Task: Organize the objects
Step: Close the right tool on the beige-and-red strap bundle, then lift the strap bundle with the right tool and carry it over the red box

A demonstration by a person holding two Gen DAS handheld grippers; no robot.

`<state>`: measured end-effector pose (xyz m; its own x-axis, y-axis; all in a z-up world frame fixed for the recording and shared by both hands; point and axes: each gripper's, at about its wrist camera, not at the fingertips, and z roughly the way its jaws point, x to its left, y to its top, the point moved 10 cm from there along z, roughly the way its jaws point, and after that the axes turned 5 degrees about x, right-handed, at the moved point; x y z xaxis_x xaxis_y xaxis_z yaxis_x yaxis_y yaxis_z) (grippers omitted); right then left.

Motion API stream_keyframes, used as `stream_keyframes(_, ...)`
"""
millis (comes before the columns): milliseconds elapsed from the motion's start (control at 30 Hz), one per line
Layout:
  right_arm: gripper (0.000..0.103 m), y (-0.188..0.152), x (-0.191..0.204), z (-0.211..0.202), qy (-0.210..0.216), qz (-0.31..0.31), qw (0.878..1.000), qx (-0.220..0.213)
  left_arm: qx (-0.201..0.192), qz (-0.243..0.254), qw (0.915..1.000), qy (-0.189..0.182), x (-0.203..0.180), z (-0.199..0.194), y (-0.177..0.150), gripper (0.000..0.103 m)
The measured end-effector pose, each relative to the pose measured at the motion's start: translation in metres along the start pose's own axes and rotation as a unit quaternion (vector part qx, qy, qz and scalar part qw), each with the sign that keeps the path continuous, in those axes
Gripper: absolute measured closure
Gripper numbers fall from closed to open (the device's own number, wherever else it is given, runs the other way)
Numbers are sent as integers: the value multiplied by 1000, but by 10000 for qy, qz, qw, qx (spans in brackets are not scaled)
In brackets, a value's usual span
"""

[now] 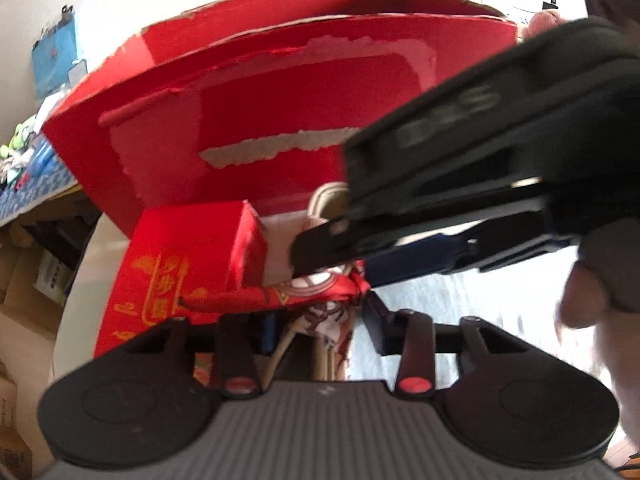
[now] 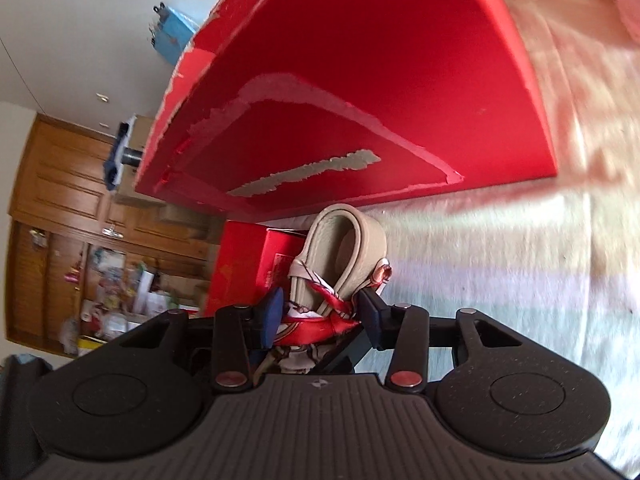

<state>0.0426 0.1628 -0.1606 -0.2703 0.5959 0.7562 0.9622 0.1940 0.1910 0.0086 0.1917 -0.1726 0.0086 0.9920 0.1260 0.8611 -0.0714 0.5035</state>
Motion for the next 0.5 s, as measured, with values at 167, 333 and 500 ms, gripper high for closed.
stream_keyframes(167,66,-2,-6,-5,21,-8,10000,70,50,-9,10000,-16,-3,0,3,71)
stream_keyframes(333,69,-11,-11,-30,-7,-217,9998,20,127,34,9998,-125,-12,-9,5,77)
stream_keyframes(500,70,-19,-10,-65,-47,-540,9982,-239,1,162,9992,-369,-31,-33,11,77)
